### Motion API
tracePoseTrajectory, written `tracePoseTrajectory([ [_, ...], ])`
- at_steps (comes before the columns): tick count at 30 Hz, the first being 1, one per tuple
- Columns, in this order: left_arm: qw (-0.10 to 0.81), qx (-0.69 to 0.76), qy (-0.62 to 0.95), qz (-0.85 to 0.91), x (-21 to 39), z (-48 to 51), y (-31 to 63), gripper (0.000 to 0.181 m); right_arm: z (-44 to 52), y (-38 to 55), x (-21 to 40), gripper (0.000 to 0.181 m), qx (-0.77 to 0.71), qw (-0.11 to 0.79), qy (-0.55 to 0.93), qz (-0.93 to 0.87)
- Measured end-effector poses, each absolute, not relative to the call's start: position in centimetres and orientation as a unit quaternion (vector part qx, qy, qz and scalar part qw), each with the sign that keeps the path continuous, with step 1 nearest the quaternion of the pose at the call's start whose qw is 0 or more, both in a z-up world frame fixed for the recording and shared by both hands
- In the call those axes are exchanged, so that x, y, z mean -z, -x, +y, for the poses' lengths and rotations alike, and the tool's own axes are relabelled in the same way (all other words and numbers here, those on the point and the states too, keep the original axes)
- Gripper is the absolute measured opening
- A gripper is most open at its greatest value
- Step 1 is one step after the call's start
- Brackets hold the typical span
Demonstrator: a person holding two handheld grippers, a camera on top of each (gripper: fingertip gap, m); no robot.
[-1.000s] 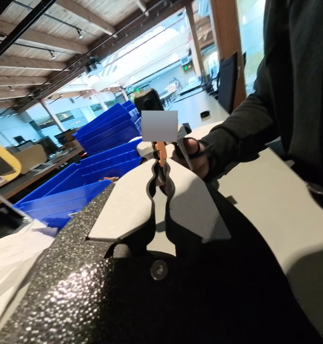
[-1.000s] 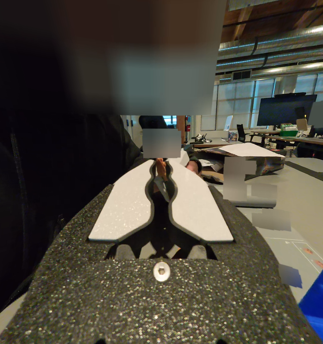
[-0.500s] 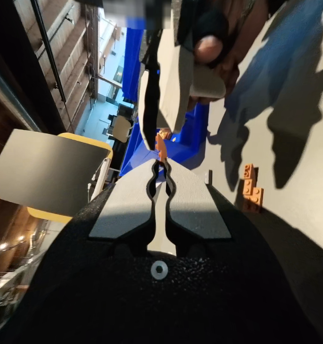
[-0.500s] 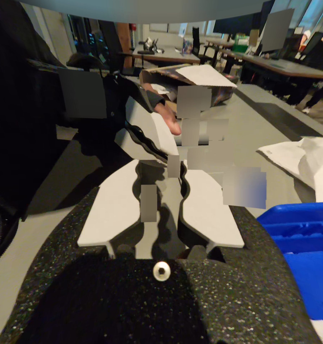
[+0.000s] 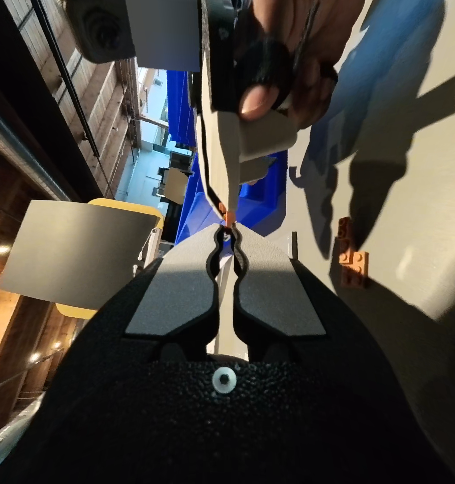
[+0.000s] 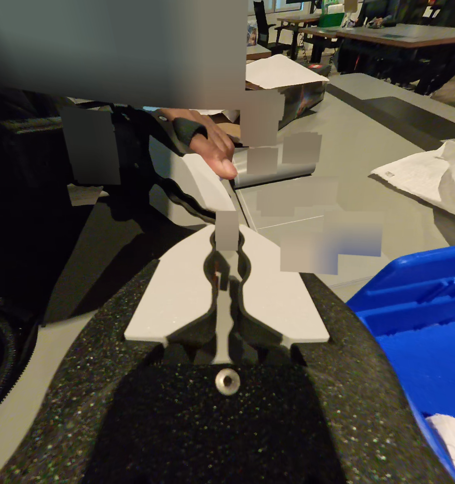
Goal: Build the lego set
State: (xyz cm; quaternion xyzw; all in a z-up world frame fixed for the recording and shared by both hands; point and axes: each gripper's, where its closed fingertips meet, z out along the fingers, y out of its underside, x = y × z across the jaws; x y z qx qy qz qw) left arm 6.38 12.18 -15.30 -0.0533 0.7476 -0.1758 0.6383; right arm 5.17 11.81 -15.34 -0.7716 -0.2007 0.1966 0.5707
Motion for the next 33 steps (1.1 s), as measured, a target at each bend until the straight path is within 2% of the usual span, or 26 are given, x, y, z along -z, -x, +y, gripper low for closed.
tracePoseTrajectory([
  [7, 0.632, 0.204, 0.068, 0.745, 15.4, 12.0, -6.2, 0.006, 11.9, -5.7, 15.5, 0.008, -0.177, 0.575, 0.773, -0.201],
  [9, 0.601, 0.257, 0.078, 0.753, 15.5, 11.7, -5.8, 0.019, 11.6, -5.8, 15.4, 0.008, -0.183, 0.576, 0.770, -0.202],
  [11, 0.512, 0.309, 0.108, 0.794, 16.9, 11.5, -5.1, 0.028, 11.0, -5.8, 15.6, 0.008, -0.192, 0.574, 0.768, -0.209],
  [17, 0.280, 0.375, 0.208, 0.859, 20.3, 11.8, -2.5, 0.029, 9.6, -5.5, 17.2, 0.008, -0.193, 0.554, 0.775, -0.236],
  [23, 0.228, 0.313, 0.236, 0.891, 23.5, 12.6, -2.0, 0.030, 9.3, -4.8, 18.4, 0.008, -0.189, 0.524, 0.788, -0.260],
  [33, 0.163, 0.346, 0.298, 0.875, 23.8, 11.8, -2.0, 0.023, 9.1, -4.0, 19.6, 0.008, -0.187, 0.488, 0.806, -0.278],
])
